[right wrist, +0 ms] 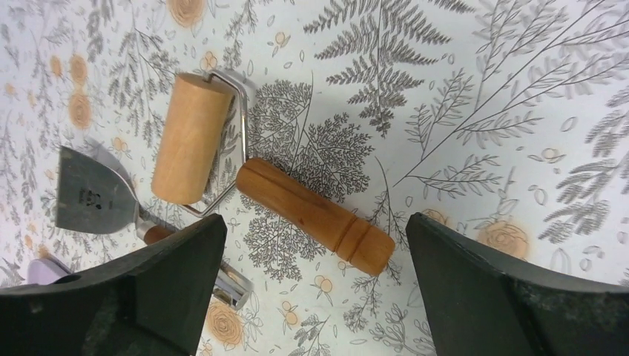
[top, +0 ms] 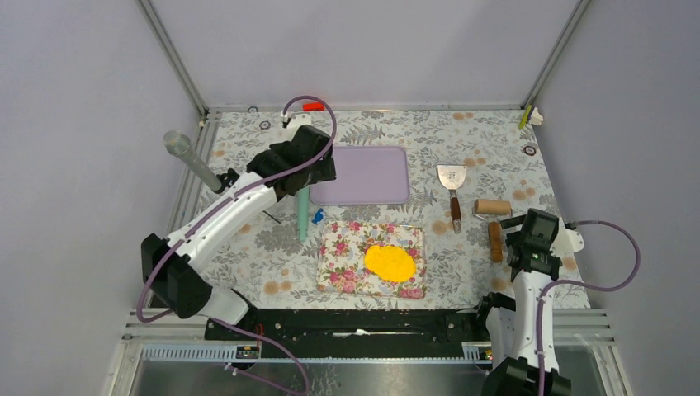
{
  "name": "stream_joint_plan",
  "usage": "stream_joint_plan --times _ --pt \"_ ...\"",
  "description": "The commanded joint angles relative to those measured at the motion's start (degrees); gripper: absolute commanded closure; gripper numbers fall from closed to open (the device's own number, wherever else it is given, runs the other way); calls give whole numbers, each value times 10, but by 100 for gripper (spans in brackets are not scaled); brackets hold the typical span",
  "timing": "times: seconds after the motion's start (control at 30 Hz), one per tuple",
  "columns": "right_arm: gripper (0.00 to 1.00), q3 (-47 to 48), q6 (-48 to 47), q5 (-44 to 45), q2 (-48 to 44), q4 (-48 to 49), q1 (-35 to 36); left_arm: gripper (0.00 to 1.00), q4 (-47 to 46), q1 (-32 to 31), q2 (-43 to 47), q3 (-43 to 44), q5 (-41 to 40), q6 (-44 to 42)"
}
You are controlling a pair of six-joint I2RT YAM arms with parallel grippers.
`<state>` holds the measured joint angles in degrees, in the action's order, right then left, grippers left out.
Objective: Roll out the dumpling wrappers from the dough
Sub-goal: Place the rolling pin at the center of the board, then pick up the dumpling mold from the center of the board.
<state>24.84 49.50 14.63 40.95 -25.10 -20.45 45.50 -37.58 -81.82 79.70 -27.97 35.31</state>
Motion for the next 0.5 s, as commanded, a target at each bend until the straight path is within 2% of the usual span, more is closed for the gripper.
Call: stream_joint_plan --times 0.0,0.13,0.27,0.37,0.47 --pt "0 69 -20 53 -32 -84 1 8 24 21 -24 42 -49 -16" --pt "0 100 -35 -21 -28 -61 12 5 18 56 -44 44 -12 -37" --pt "0 121 -64 -138 -18 11 46 4 16 90 -53 39 2 -43" --pt "0 132 -77 -189 -12 65 111 4 0 102 -55 34 21 -46" --pt "0 155 -87 -145 10 73 224 4 -12 111 -59 27 12 -35"
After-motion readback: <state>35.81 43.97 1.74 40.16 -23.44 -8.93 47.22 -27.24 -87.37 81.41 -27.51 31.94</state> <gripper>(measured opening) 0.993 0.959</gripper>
